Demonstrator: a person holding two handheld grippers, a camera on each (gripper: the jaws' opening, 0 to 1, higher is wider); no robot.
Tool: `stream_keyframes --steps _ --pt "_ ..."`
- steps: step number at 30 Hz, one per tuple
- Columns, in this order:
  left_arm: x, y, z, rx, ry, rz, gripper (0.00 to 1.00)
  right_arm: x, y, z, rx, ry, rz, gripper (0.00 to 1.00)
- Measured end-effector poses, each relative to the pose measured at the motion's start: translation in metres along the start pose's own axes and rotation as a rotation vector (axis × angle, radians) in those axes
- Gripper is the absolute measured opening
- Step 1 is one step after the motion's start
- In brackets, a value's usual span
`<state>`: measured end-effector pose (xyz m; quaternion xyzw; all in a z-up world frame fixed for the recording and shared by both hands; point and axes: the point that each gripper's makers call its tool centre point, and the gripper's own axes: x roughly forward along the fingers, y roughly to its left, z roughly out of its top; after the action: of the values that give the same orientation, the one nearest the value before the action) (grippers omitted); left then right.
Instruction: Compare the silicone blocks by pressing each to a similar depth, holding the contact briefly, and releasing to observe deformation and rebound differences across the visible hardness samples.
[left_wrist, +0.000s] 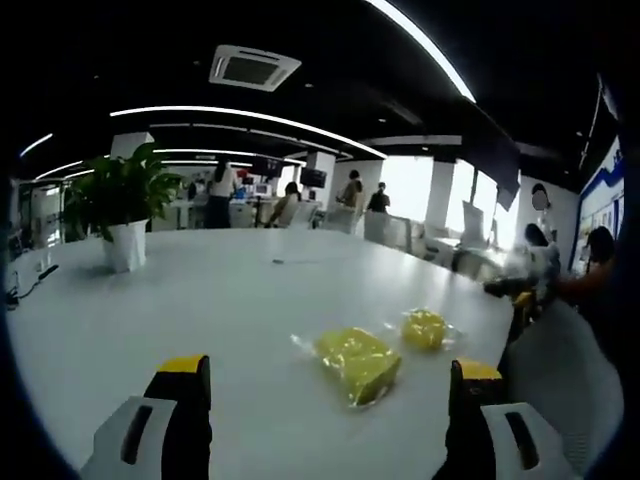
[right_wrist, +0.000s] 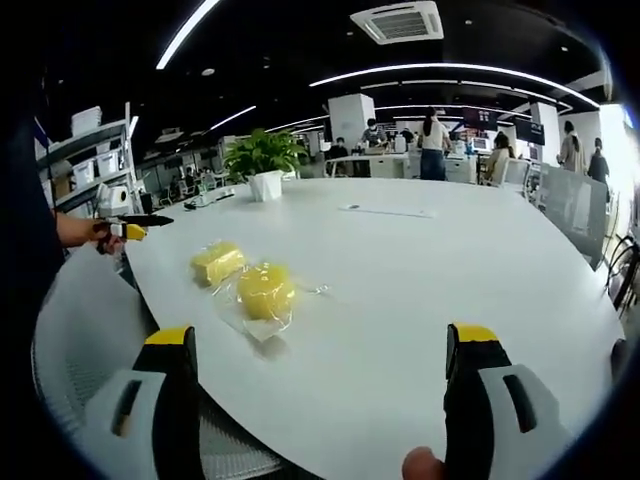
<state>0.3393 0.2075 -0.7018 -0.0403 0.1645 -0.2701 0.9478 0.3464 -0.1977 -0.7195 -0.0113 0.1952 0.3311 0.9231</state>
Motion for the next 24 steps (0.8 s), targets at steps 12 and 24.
stream_keyframes --steps 12,24 --pt "-0.01 0.024 -0.019 0.033 0.016 0.017 1.0 0.006 0.001 0.007 -0.017 -0.012 0.005 0.97" --pt "-0.018 0.014 -0.005 0.026 -0.025 0.062 1.0 0.01 -0.001 0.007 -0.02 -0.011 0.004 0.97"
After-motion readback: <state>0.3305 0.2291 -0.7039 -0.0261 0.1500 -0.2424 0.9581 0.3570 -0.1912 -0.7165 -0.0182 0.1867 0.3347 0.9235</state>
